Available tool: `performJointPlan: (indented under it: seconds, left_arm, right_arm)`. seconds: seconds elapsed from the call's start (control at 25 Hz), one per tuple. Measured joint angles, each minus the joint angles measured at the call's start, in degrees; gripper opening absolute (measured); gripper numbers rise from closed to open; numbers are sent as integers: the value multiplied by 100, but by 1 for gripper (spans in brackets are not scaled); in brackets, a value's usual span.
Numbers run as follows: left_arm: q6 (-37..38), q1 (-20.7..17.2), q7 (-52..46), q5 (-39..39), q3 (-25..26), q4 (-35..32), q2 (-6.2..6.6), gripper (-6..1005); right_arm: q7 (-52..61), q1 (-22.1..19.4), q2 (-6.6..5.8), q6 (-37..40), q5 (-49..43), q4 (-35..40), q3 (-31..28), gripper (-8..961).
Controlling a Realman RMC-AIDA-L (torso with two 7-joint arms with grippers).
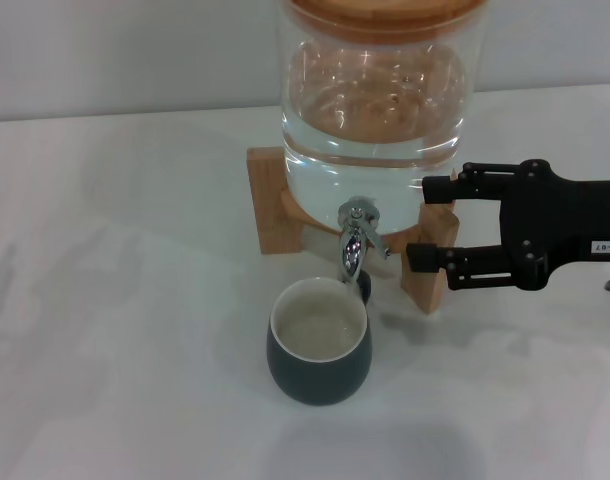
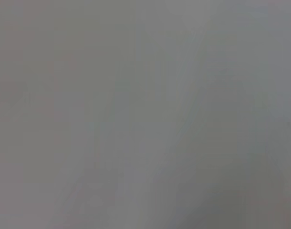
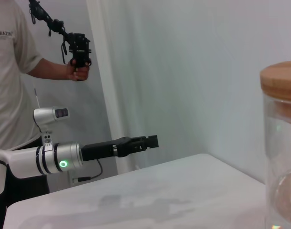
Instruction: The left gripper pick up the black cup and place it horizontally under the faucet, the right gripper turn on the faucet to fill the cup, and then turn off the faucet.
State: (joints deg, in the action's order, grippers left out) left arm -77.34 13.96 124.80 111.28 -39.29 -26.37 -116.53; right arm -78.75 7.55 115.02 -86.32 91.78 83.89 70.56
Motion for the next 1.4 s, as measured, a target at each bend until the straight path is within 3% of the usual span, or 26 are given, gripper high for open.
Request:
performJointPlan:
  seconds: [0.36,0.76,1.4]
  left_arm:
    - [-10,-35,0,0,0,0,-1,400]
    - [-19,-34,0,-8,0,0,-1,400]
    - [-53,-49,0,-47,0,1,-1,400]
  right_arm:
    - [0,-8,3,12,0,12,165,783]
    - [33,-120,3,80,54,178,731,783]
    - [147,-128,-6,1003,-65,369,1888,783]
